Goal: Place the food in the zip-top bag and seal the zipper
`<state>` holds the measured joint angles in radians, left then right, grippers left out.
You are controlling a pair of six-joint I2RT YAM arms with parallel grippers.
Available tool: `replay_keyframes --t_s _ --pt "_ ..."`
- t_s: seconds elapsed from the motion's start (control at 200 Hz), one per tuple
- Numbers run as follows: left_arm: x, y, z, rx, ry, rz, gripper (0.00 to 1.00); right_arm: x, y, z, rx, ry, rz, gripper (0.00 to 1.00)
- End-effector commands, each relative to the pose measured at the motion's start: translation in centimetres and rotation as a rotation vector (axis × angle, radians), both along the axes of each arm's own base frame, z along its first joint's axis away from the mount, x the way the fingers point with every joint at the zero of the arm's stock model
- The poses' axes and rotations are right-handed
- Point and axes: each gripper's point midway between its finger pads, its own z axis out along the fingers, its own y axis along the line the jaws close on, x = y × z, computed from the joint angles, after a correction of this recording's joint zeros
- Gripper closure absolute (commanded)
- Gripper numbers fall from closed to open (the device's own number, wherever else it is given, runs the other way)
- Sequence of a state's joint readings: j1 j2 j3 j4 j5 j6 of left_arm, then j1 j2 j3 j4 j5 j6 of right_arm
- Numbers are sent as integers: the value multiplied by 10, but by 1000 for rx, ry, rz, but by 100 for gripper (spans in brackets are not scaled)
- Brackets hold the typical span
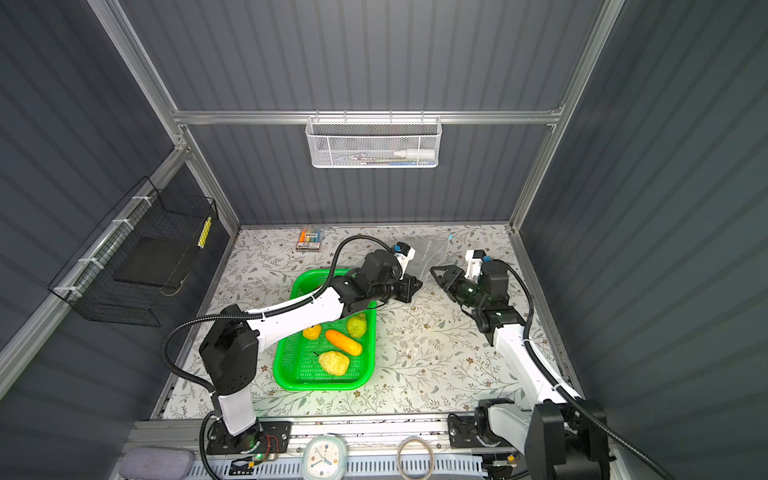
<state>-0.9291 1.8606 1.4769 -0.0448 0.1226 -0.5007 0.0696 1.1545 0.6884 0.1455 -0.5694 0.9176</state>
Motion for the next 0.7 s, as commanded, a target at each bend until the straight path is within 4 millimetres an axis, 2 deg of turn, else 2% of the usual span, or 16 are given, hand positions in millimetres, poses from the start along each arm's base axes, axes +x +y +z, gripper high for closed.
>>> replay_keyframes --t_s 0.0,0.285,0.4,0.515,0.58,0.665,0.695 --pt "-5 0 13 -17 -40 -14 100 3 1 -5 -4 5 7 56" --pt "-6 3 11 -5 -44 -14 100 10 0 -13 -19 29 6 72" --pt "-7 3 11 -2 -46 -13 100 13 -1 -17 -30 41 4 87" --pt "-4 5 5 17 -45 5 100 13 -5 -16 -82 52 -1 96" --pt "-1 5 2 40 -52 13 100 10 -8 -11 -121 40 -6 100" --pt "9 1 1 79 -77 24 100 3 -11 -4 -170 19 -9 100" --pt "12 -1 1 97 -87 26 95 0 -10 -2 -188 12 -3 100"
